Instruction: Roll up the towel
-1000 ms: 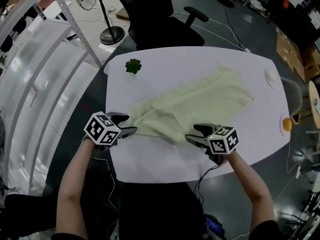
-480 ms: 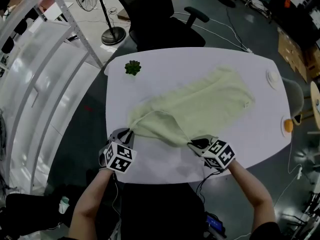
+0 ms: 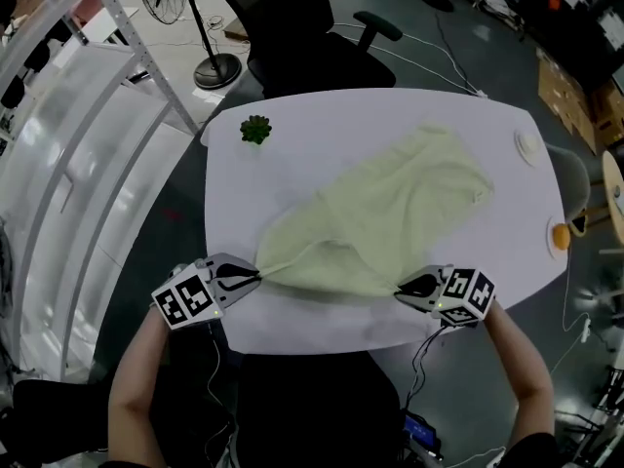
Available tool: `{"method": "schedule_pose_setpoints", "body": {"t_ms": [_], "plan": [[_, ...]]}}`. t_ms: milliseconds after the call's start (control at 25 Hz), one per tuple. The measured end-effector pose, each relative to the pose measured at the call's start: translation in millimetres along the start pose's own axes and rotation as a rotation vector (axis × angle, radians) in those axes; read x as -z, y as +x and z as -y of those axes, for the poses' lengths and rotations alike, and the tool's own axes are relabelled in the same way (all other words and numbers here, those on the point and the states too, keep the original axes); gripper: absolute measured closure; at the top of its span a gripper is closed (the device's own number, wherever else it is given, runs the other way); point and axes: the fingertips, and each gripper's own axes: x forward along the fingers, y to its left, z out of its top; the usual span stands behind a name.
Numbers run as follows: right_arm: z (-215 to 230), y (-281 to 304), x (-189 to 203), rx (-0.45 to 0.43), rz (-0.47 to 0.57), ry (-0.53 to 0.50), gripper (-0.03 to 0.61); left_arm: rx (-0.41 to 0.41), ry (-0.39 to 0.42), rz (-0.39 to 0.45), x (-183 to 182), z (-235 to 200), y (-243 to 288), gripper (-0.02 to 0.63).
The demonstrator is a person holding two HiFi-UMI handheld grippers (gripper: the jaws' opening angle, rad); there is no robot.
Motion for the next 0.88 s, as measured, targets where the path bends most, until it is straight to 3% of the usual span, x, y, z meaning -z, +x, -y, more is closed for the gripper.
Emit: {"method": "schedule_pose_setpoints", "body": {"t_ms": [160,280,440,520,640,760,880], "plan": [[-9.9,18.0,38.9,-0.055,-0.13,-0.002,0.546,0.227,0.014,-0.154,26.7,39.5,18.0,0.575],[-3.9,37.5,71.5,0.005,-0.21,-0.014,0.546,0.258,0.015,-0.243,48.6,51.2,40.8,0.575],[0.5,41.0,76.9,0.101,-0.161,-0.015,0.546,0.217,0.034,-0.284,61.3,56.6,59.2,0.568],[-2.5,39.9,74.6,0.128,-0.15,-0.009,0.496,0.171,0.001,-0.26,60.9,52.9,57.0,0.55],[-7.4,34.3,73.8,0.18,-0.168,-0.045,0.358,0.069,-0.025,-0.197,53.8,42.0,41.3,0.398],[-3.7,17.7,70.6,0.301,-0.155,-0.109,0.269,0.001,0.026,-0.156,47.1,41.3,21.7,0.394],[-8.5,1.5,64.8,0.399,-0.144,-0.194,0.265,-0.027,0.088,-0.176,51.0,50.1,18.9,0.413]]}}
